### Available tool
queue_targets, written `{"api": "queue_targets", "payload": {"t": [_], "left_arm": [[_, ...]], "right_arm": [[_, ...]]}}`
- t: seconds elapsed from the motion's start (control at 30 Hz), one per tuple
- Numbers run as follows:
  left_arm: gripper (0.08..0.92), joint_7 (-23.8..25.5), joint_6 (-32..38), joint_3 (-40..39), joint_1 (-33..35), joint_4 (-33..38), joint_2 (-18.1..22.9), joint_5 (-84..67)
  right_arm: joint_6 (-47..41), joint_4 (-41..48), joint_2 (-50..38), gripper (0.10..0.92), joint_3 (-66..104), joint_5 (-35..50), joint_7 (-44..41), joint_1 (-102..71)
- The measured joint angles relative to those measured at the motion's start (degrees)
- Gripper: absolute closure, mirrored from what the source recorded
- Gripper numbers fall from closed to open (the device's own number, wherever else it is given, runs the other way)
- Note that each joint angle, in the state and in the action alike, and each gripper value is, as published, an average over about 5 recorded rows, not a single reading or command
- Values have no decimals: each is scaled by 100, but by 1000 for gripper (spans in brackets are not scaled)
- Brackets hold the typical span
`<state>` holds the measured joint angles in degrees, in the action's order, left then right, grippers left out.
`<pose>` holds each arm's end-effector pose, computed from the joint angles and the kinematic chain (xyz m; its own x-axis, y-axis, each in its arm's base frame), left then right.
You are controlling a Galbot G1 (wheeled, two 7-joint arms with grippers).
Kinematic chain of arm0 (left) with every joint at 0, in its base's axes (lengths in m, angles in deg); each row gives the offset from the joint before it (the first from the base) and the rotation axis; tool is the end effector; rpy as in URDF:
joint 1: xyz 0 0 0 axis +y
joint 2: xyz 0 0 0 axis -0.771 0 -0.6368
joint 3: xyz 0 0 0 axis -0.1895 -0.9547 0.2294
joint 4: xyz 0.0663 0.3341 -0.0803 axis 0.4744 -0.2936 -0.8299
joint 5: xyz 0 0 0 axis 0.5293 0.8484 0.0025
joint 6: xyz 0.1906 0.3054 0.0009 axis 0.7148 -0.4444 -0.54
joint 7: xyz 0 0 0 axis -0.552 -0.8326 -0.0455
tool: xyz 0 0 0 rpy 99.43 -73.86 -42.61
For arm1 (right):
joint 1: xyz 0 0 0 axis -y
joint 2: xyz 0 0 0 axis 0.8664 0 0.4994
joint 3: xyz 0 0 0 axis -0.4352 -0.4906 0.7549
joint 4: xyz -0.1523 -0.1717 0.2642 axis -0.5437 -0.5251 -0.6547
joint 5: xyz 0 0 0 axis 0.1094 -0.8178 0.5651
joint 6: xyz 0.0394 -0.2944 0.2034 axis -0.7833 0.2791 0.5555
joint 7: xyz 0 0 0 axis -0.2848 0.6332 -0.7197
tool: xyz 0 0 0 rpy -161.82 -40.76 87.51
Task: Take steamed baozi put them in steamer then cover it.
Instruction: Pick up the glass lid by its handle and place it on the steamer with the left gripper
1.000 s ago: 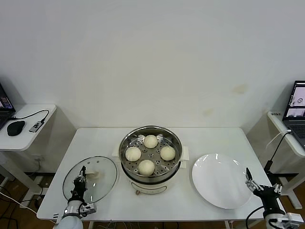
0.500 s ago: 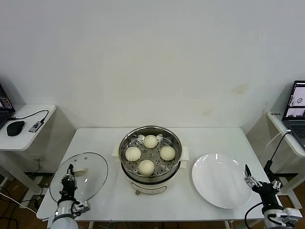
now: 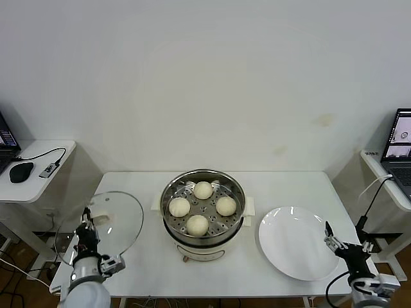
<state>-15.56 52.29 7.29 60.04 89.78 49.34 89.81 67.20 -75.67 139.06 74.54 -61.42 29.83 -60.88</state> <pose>0.2406 0.0690 -0.2927 -0.9166 -0.3989 0.0282 0.0057 0.0574 0.9983 0.1726 -0.1586 -0.3051 -0.9756 0.1804 0.1253 0.1895 0.9797 0.0652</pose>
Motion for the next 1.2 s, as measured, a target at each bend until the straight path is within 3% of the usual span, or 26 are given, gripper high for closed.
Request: {"api": "queue_targets", "payload": {"t": [0.3, 0.6, 1.2], "left_arm": [[863, 988, -563, -429, -683, 462, 270, 715], [863, 1590, -743, -1046, -1433, 343, 740, 1285], [863, 1875, -742, -2284, -2447, -363, 1834, 2004]], "right_arm": [[-84, 44, 148, 203, -16, -248, 17, 126], [-75, 173, 348, 203, -69, -477, 49, 214], [-15, 441, 681, 203, -112, -772, 109, 247]]}}
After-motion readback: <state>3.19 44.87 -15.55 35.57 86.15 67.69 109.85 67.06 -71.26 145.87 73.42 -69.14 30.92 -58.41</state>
